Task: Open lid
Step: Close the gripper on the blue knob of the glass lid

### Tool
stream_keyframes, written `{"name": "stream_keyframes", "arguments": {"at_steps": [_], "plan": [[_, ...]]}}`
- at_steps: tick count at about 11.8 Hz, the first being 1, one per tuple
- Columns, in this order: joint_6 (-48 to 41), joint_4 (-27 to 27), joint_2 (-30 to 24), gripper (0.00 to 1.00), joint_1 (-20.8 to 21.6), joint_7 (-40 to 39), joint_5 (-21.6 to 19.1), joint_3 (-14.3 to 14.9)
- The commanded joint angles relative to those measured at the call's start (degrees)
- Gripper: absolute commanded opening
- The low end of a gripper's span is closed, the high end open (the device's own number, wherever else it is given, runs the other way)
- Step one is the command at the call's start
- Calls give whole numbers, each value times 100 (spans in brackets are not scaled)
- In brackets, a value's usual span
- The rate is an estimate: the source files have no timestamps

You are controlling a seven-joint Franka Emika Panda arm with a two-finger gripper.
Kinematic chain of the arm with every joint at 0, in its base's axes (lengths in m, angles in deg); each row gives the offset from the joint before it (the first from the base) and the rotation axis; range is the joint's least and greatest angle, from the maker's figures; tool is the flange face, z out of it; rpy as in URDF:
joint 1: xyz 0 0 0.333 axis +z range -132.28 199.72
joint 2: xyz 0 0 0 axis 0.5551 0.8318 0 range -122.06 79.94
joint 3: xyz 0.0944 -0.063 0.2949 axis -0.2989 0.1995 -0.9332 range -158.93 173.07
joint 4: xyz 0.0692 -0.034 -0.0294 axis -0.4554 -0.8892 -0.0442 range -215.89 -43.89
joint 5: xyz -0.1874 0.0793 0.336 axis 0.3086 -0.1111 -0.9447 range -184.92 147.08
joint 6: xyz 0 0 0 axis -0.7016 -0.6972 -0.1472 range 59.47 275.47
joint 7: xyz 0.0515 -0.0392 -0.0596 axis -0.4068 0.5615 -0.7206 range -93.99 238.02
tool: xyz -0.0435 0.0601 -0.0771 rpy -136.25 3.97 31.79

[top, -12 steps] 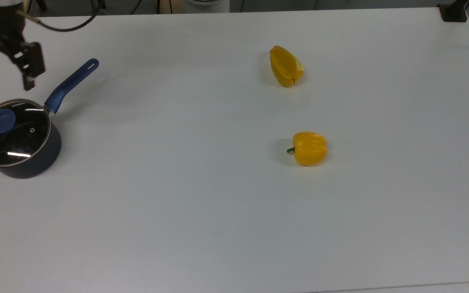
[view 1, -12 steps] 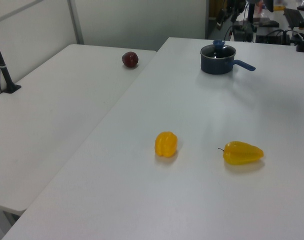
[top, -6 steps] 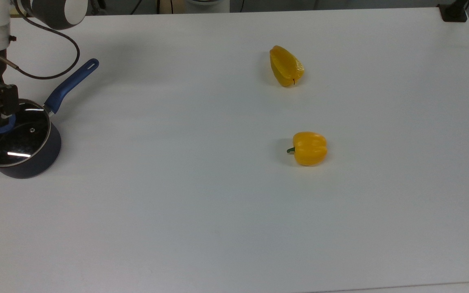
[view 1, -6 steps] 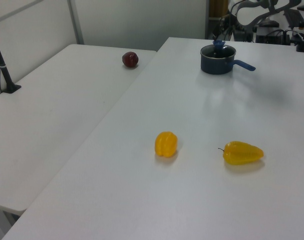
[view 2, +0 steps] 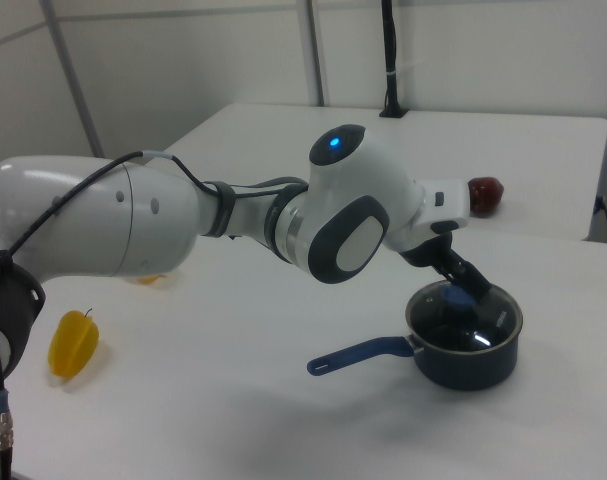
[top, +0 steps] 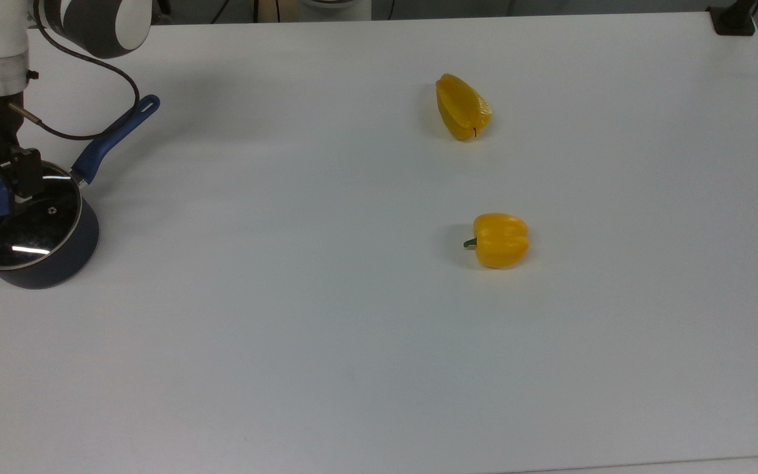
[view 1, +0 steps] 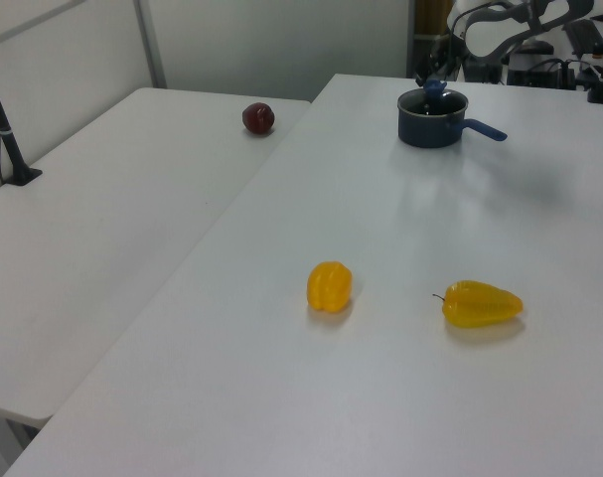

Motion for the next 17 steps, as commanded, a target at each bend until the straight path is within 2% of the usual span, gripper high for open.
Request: {"name": "stream_keyframes", "arguments": {"at_steps": [1, 3, 7, 8, 9, 12, 14, 17], "plan": [[237, -107, 19, 100, 18, 111, -64, -3], [245, -141, 19, 100, 18, 111, -64, -4], [245, -150, 63, 82, 27, 111, -73, -4], [245, -150, 63, 74, 27, 111, -73, -4], [245, -142, 54, 70, 18, 119, -73, -4], [245, -142, 28, 43, 18, 128, -73, -4], [219, -150, -25, 31, 18, 119, -73, -4], [123, -281, -393, 31, 36, 67, -55, 5]]}}
